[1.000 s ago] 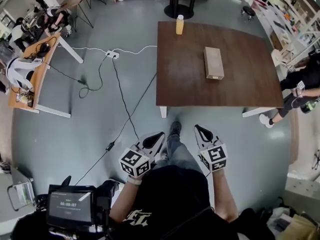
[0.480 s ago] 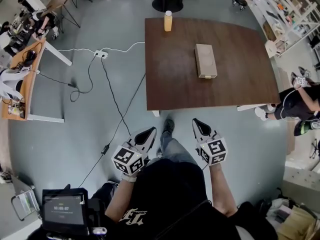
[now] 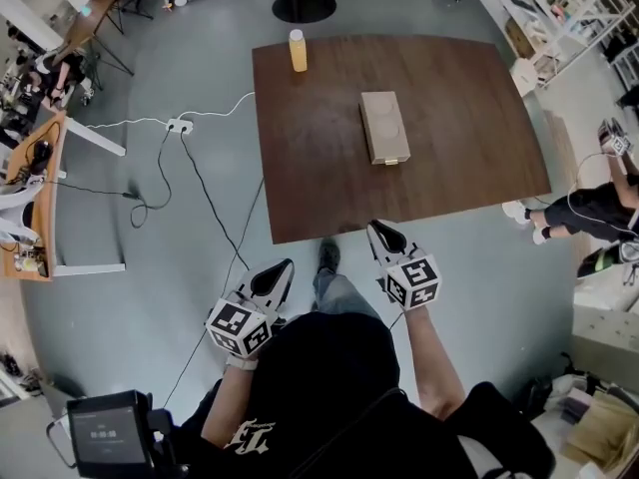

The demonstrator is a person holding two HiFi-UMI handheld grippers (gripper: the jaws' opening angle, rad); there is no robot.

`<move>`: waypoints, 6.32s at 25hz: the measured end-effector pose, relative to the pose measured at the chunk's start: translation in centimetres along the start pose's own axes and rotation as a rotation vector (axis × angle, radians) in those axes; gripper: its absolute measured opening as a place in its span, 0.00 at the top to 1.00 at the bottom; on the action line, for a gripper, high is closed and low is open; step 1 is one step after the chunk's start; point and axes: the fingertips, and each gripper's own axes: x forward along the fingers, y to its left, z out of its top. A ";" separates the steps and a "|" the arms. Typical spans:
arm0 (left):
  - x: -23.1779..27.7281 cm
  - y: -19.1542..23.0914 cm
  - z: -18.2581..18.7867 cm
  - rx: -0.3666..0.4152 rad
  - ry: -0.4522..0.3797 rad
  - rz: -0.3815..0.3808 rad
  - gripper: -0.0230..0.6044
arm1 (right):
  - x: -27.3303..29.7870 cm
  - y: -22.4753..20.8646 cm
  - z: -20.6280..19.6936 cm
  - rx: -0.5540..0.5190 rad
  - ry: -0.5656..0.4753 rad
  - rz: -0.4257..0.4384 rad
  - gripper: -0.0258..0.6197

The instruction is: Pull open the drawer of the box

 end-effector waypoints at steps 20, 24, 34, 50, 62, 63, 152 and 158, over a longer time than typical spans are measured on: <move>13.6 -0.8 2.4 0.137 0.212 -0.223 0.96 | 11.3 -19.6 -7.4 0.117 0.183 -0.340 0.75; 13.7 0.0 3.0 0.123 0.204 -0.185 0.96 | 12.5 -21.6 -8.8 0.132 0.225 -0.363 0.74; 14.9 0.9 3.0 0.117 0.213 -0.152 0.96 | 16.0 -26.2 -12.0 0.144 0.302 -0.383 0.69; 15.5 1.7 3.0 0.106 0.206 -0.110 0.96 | 18.8 -29.0 -13.8 0.148 0.368 -0.454 0.71; 15.3 2.3 3.1 0.090 0.189 -0.089 0.96 | 19.1 -28.9 -14.0 0.128 0.372 -0.451 0.72; 15.3 2.3 3.2 0.091 0.188 -0.090 0.96 | 19.1 -28.9 -14.0 0.130 0.373 -0.451 0.72; 8.8 -3.4 -2.3 0.029 0.053 -0.121 0.96 | -1.4 -17.1 -23.3 0.219 0.435 -0.488 0.72; 4.3 -4.9 -3.9 0.021 0.043 -0.131 0.96 | -4.6 -10.3 -23.5 0.240 0.397 -0.415 0.98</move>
